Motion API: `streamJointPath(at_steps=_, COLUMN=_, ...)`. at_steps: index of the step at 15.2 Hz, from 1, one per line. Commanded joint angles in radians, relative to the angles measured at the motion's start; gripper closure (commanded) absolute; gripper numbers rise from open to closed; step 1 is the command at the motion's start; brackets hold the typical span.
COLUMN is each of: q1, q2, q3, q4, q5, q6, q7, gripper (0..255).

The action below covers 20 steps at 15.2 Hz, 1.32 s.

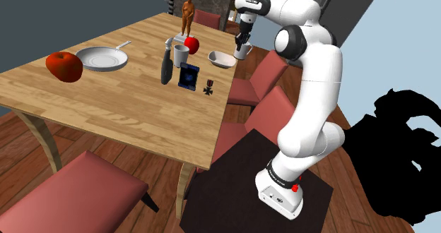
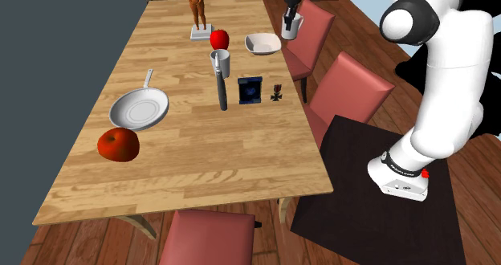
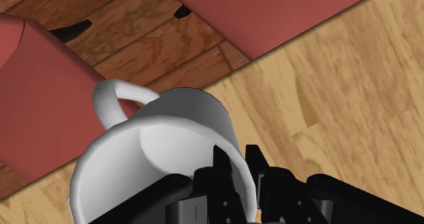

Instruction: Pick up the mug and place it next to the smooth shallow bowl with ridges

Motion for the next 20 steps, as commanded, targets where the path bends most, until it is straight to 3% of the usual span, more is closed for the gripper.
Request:
streamJointPath(at_steps=1, q1=0.001, q2=-0.008, q3=0.000, q4=-0.042, q5=-0.001, q6=0.035, q7=0.002, gripper=255)
streamJointPath(at_steps=20, q1=0.004, q2=0.021, q3=0.002, q4=-0.253, q5=-0.001, q6=0.274, q7=0.010, gripper=255)
